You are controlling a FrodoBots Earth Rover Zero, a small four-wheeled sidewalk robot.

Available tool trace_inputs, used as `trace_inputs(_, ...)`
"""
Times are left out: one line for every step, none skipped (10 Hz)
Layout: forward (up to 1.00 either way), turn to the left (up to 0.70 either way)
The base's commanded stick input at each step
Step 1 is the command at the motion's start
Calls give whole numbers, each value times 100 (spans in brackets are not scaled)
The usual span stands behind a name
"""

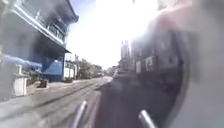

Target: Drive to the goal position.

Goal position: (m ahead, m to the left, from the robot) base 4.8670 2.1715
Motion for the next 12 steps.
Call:
trace_inputs(100, 0)
trace_inputs(100, 0)
trace_inputs(100, 0)
trace_inputs(100, 0)
trace_inputs(100, 0)
trace_inputs(100, 0)
trace_inputs(100, 0)
trace_inputs(100, 0)
trace_inputs(100, 0)
trace_inputs(100, 0)
trace_inputs(100, 0)
trace_inputs(100, 0)
